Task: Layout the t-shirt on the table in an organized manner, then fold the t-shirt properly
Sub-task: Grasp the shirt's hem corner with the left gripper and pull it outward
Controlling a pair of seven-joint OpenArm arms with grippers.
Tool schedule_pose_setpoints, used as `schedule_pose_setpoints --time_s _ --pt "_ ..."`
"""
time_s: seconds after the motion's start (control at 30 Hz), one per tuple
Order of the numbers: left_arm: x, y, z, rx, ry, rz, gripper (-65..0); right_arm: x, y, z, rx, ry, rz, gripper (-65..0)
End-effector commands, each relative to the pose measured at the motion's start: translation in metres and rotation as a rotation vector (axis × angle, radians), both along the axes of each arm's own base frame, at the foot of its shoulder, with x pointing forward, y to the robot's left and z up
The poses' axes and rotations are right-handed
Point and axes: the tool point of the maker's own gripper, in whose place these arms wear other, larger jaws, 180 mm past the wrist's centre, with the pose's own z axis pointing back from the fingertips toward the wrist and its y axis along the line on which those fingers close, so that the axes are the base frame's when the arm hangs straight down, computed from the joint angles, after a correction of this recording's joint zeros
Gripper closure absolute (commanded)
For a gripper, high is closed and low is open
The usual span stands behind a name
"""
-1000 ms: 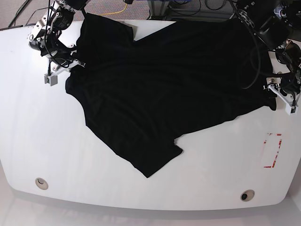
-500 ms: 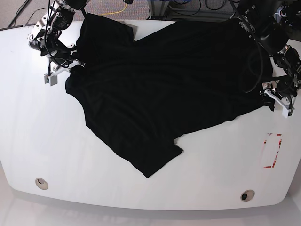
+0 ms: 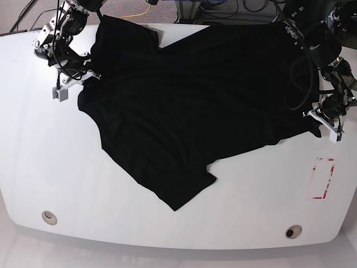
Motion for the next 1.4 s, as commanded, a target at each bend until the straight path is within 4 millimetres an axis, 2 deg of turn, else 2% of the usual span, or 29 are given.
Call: schedule_pose_setpoints --time_s 0.0,0.17,0.3,0.4,0.53,0.7,0.93,1.13,1.37 --pt "0.004 -0.001 0.002 0.03 0.008 -0.028 -1.3 0.009 -0.004 0.011 -0.011 -0.047 0.0 -0.3" --pt "0.022 -0.008 0.013 0.043 -0.081 -0.052 0.0 0.009 -0.004 0.011 -0.011 -0.047 0.0 -0.3" --pt "0.048 -0.011 0.033 0.047 -0.156 -0.061 0.0 0.008 -0.004 0.01 -0.011 -0.046 0.0 -0.3" --pt "0.064 -0.021 0.034 0.015 -0.159 -0.081 0.0 0.008 -0.005 0.01 -0.012 -0.046 -0.003 -0.3" --pt "0.083 -0.015 0.047 -0.002 -0.188 -0.072 -0.1 0.008 -0.006 0.01 -0.012 -0.046 -0.006 -0.3" --pt "0.104 -0.031 0.047 -0.054 -0.211 -0.094 -0.1 0.007 -0.01 0.011 -0.017 -0.046 -0.015 -0.3" --pt "0.119 -0.032 0.059 -0.054 -0.246 -0.11 -0.3 0.002 -0.029 0.014 -0.031 -0.053 -0.076 -0.3" --pt "0.123 -0.033 0.06 -0.064 -0.281 -0.101 -0.4 0.001 -0.038 0.017 -0.052 -0.052 -0.08 -0.3" --pt "0.128 -0.048 0.06 -0.033 -0.281 -0.168 -0.6 -0.005 -0.047 0.017 -0.061 -0.05 -0.109 -0.5"
